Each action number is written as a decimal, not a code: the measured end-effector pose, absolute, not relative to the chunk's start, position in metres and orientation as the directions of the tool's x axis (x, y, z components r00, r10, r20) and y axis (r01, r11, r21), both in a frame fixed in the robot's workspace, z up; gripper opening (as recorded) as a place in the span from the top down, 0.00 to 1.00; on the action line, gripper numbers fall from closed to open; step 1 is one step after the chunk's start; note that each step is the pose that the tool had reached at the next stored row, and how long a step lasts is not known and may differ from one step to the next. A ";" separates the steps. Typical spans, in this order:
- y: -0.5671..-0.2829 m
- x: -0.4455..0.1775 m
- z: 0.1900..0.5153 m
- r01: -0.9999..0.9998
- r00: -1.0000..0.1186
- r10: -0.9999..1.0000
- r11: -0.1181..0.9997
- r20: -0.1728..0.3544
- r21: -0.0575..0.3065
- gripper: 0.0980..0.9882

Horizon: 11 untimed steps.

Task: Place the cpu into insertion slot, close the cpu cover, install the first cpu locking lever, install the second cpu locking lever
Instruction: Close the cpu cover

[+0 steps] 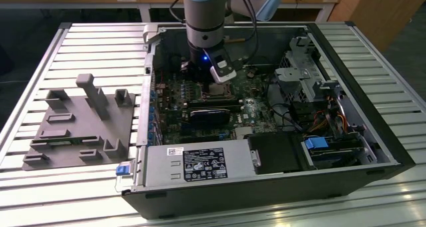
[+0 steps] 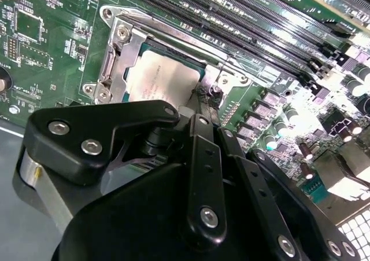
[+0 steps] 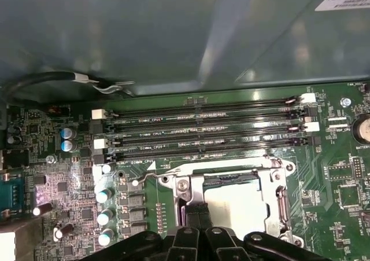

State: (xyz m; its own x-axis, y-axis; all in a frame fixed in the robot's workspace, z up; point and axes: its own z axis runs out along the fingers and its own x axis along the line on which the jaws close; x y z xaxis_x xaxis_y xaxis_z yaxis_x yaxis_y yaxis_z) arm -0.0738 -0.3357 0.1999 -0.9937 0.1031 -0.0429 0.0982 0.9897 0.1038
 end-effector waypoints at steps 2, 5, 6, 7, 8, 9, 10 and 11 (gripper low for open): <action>-0.336 -0.074 0.200 0.098 -0.994 0.103 0.990 -0.043 0.103 0.99; -0.336 -0.074 0.199 0.098 -0.994 0.103 0.990 -0.043 0.104 0.99; -0.336 -0.074 0.199 0.098 -0.994 0.103 0.990 -0.043 0.104 0.99; -0.336 -0.074 0.199 0.098 -0.994 0.103 0.990 -0.043 0.104 0.99; -0.336 -0.073 0.199 0.098 -0.994 0.103 0.990 -0.043 0.104 0.99; -0.336 -0.073 0.199 0.098 -0.994 0.103 0.990 -0.043 0.104 0.99; -0.336 -0.073 0.199 0.098 -0.994 0.103 0.990 -0.043 0.104 0.99; -0.336 -0.073 0.199 0.098 -0.994 0.103 0.990 -0.043 0.104 0.99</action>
